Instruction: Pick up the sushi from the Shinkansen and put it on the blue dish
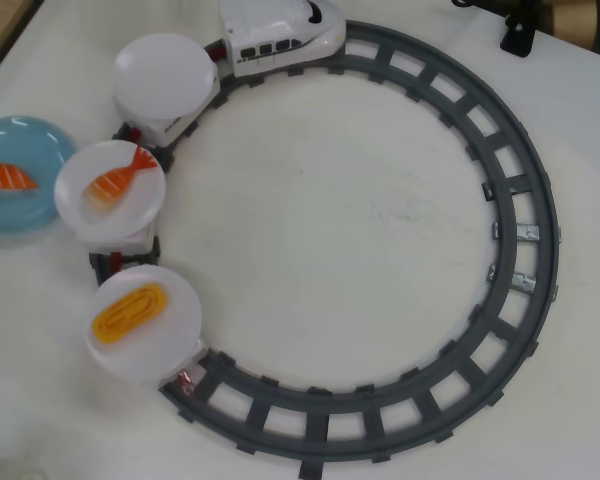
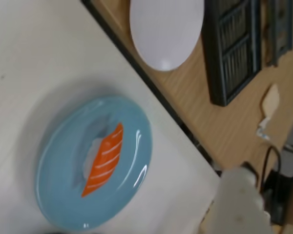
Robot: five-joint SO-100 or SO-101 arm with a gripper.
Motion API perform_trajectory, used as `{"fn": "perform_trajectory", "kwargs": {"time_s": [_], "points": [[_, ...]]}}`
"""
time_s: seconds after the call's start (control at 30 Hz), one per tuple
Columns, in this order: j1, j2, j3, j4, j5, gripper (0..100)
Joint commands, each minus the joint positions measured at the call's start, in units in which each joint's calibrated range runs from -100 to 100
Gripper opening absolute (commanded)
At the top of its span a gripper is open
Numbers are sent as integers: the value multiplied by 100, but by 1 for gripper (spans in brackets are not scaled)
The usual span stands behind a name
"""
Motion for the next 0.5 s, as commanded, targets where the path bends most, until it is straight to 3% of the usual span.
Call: {"fn": "perform_trajectory", "kwargs": {"time_s": [0.0,0.27,0.47], "points": [[-43,-1249,1774,-899,-13,3],[-545,-3762,5877,-2454,-60,3],[-1540,-5637,7022,-1562,-39,3]]}}
